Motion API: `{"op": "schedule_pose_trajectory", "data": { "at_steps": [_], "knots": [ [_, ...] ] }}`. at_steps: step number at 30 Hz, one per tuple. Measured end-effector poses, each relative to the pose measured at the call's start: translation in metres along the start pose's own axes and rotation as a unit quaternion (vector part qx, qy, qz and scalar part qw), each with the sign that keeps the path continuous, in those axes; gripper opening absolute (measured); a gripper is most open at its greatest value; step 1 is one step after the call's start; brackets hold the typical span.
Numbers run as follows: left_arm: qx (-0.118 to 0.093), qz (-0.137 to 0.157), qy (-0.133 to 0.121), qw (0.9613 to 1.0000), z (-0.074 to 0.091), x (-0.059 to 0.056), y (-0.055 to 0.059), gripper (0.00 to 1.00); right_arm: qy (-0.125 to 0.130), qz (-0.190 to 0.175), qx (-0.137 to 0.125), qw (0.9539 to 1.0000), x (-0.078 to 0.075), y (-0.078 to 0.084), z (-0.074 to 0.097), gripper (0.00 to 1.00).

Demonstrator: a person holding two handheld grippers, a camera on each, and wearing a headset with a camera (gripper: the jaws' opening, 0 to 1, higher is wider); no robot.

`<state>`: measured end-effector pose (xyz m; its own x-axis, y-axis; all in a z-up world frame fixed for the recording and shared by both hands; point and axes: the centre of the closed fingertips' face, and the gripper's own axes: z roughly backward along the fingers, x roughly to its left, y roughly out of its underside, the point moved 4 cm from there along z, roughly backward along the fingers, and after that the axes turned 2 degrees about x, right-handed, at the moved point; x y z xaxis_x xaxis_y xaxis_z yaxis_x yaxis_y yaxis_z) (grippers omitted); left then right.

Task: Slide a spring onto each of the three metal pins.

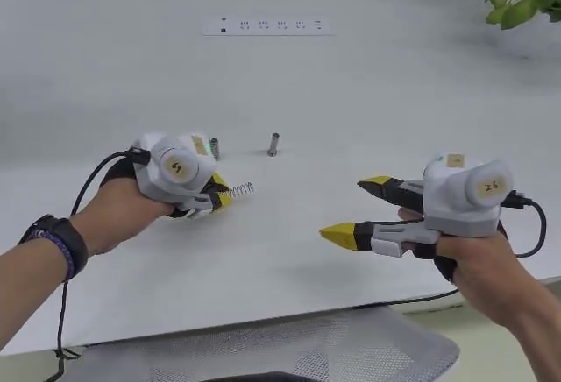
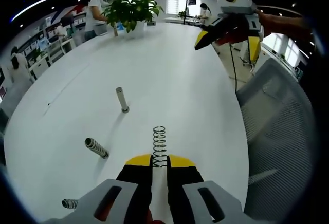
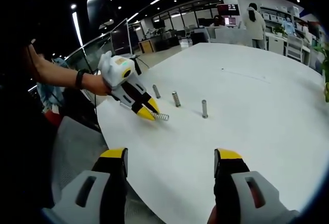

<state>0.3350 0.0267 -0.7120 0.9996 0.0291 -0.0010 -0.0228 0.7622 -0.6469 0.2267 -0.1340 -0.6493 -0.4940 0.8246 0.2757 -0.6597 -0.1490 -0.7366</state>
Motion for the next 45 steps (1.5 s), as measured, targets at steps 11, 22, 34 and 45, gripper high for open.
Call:
{"op": "schedule_pose_trajectory", "data": {
  "at_steps": [11,22,34,45],
  "knots": [
    [-0.008,-0.005,-0.011,0.9999,0.026,-0.007,0.008,0.02,-0.032,0.011,0.004,0.9994,0.016,-0.003,-0.017,0.64],
    [-0.021,-0.009,-0.023,0.9995,0.045,-0.015,0.012,0.02,-0.061,0.026,0.005,0.9978,0.031,-0.011,-0.03,0.6],
    [-0.032,-0.017,-0.03,0.9989,0.064,-0.025,0.011,0.02,-0.102,0.043,0.005,0.9938,0.049,-0.019,-0.048,0.54],
    [-0.044,-0.026,-0.031,0.9982,0.073,-0.034,0.001,0.02,-0.132,0.057,0.005,0.9896,0.062,-0.026,-0.062,0.48]
  ]
}}
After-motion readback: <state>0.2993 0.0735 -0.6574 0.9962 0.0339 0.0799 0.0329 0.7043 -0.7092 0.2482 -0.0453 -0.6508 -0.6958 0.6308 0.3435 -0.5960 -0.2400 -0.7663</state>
